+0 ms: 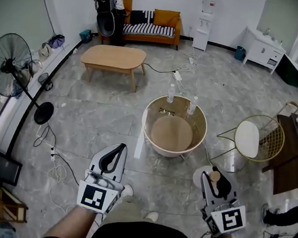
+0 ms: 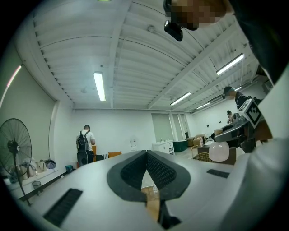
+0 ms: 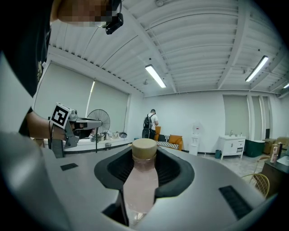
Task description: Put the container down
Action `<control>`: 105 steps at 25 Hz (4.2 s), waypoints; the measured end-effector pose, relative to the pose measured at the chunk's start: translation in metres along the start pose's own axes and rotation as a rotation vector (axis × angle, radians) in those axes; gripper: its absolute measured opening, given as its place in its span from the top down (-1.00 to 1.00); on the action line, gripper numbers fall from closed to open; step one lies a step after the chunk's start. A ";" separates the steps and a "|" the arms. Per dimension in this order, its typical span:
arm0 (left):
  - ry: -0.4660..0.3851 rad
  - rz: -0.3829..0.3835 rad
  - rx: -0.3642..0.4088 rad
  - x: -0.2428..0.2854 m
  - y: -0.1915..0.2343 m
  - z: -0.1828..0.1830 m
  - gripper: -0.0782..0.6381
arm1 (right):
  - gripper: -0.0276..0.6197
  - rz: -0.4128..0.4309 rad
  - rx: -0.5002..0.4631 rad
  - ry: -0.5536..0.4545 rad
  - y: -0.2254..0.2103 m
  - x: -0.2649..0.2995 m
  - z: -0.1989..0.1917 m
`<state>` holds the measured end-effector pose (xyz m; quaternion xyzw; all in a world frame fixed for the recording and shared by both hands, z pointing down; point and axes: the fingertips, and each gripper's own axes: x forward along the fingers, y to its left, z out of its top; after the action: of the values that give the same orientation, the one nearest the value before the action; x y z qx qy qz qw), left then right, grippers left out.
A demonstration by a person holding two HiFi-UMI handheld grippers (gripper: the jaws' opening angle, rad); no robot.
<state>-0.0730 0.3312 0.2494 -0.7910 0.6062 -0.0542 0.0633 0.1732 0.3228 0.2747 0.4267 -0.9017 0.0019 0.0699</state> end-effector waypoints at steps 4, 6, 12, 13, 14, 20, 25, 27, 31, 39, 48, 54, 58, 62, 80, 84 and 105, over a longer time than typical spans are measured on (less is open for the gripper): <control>-0.006 -0.008 -0.012 0.010 0.005 -0.001 0.74 | 0.46 -0.013 0.008 0.004 -0.007 0.009 -0.001; -0.009 -0.013 -0.003 0.015 0.012 0.000 0.74 | 0.46 -0.019 0.019 -0.002 -0.008 0.016 -0.001; -0.002 -0.021 -0.002 0.031 0.031 -0.006 0.74 | 0.46 0.035 0.050 -0.015 0.005 0.036 0.001; 0.000 -0.023 0.001 0.034 0.034 -0.007 0.74 | 0.46 0.033 0.053 -0.009 0.005 0.040 0.000; 0.001 -0.026 0.004 0.037 0.037 -0.008 0.74 | 0.46 0.031 0.055 -0.007 0.005 0.044 0.000; -0.002 -0.045 0.013 0.060 0.052 -0.014 0.74 | 0.46 -0.027 0.035 0.006 -0.007 0.065 -0.002; -0.002 -0.070 -0.002 0.084 0.062 -0.013 0.74 | 0.46 -0.071 0.011 0.010 -0.020 0.086 0.005; 0.023 -0.078 0.007 0.092 0.067 -0.013 0.74 | 0.46 -0.077 0.012 0.006 -0.022 0.093 0.009; -0.032 -0.106 -0.004 0.106 0.075 -0.010 0.74 | 0.46 -0.087 0.006 0.004 -0.022 0.108 0.011; -0.001 -0.115 0.020 0.132 0.107 -0.019 0.74 | 0.46 -0.098 0.011 0.019 -0.023 0.145 0.012; 0.012 -0.149 0.011 0.162 0.131 -0.035 0.74 | 0.46 -0.123 0.011 0.029 -0.025 0.178 0.012; -0.011 -0.170 0.004 0.176 0.150 -0.042 0.74 | 0.46 -0.150 0.014 0.038 -0.025 0.198 0.013; -0.014 -0.178 -0.018 0.185 0.164 -0.049 0.74 | 0.46 -0.163 0.009 0.043 -0.023 0.211 0.015; 0.002 -0.179 -0.004 0.195 0.180 -0.053 0.74 | 0.46 -0.171 0.002 0.049 -0.019 0.226 0.018; -0.026 -0.263 -0.048 0.208 0.210 -0.066 0.74 | 0.46 -0.195 0.004 0.070 0.008 0.262 0.026; -0.027 -0.266 -0.049 0.207 0.207 -0.066 0.74 | 0.46 -0.195 0.007 0.079 0.008 0.261 0.023; 0.019 -0.225 -0.035 0.229 0.200 -0.074 0.74 | 0.46 -0.120 0.034 0.102 -0.021 0.283 0.012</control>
<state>-0.2157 0.0566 0.2914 -0.8545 0.5149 -0.0579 0.0373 0.0107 0.0908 0.2982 0.4803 -0.8697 0.0348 0.1083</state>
